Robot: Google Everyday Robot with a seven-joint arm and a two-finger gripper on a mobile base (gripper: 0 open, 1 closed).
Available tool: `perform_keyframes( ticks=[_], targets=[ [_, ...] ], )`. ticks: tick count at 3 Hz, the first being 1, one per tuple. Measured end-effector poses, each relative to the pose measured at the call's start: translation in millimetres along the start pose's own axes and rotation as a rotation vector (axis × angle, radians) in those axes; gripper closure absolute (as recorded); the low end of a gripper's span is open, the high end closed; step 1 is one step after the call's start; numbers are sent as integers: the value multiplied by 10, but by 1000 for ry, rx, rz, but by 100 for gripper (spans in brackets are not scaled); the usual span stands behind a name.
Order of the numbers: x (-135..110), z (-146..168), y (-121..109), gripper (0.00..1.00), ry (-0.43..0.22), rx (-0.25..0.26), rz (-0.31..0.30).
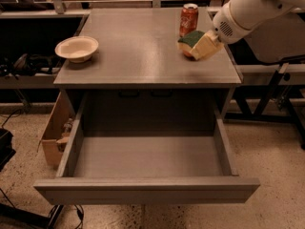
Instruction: Place sponge into top drawer
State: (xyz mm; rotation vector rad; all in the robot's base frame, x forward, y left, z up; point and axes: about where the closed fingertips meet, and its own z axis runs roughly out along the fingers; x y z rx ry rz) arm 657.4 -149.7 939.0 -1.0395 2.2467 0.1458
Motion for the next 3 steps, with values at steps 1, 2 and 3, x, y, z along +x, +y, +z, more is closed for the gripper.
perform_keyframes(
  ticks=[1, 2, 3],
  targets=[
    [391, -353, 341, 100, 11, -8, -57],
    [675, -570, 612, 100, -18, -17, -110],
    [867, -594, 746, 100, -68, -46, -163]
  ],
)
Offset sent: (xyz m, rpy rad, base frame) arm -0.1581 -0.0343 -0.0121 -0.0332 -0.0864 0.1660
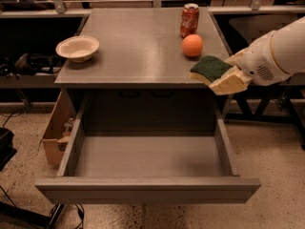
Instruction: Place sponge into top drawer
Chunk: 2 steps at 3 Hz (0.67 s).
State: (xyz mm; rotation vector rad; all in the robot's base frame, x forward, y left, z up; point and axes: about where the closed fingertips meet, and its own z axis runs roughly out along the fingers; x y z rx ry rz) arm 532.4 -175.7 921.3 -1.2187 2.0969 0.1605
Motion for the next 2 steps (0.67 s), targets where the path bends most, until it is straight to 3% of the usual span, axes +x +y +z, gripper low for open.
perform_keyframes(
  ticks=[1, 2],
  targets=[
    [52, 165, -36, 100, -96, -26, -44],
    [147, 569, -107, 100, -219, -97, -74]
  ],
)
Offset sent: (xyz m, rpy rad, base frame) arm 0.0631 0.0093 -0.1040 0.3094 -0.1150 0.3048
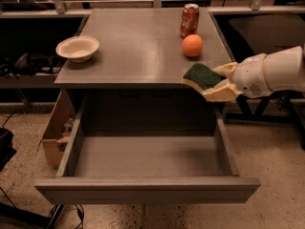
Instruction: Place sponge into top drawer
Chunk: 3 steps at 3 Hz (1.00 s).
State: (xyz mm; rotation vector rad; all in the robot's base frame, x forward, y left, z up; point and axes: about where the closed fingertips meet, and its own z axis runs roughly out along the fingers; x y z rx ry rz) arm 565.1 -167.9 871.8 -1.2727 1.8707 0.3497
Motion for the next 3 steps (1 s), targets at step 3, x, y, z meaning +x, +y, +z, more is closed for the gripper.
perform_keyframes(
  ticks=[3],
  targets=[
    [488, 490, 149, 100, -172, -156, 22]
  ],
)
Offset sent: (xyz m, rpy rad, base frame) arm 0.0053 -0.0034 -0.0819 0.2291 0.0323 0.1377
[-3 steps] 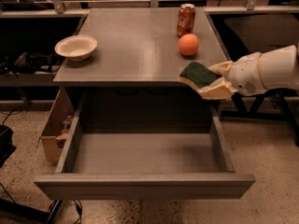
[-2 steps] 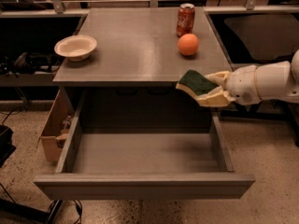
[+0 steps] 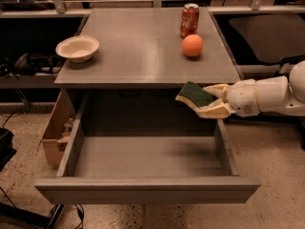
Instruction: Place sponge into top drawer
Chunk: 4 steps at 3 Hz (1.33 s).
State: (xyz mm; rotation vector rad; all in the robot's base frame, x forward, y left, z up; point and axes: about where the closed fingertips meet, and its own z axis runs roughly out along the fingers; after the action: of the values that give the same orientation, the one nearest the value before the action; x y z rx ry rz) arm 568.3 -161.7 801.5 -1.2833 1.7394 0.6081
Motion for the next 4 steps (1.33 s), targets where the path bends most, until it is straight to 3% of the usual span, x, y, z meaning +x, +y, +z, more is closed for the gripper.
perform_keyframes(
  ticks=[1, 2, 3, 4],
  targets=[
    [0, 0, 0, 100, 0, 0, 0],
    [86, 242, 81, 100, 73, -32, -8],
    [286, 678, 311, 100, 167, -109, -34],
    [576, 1276, 622, 100, 257, -228, -73]
  ],
)
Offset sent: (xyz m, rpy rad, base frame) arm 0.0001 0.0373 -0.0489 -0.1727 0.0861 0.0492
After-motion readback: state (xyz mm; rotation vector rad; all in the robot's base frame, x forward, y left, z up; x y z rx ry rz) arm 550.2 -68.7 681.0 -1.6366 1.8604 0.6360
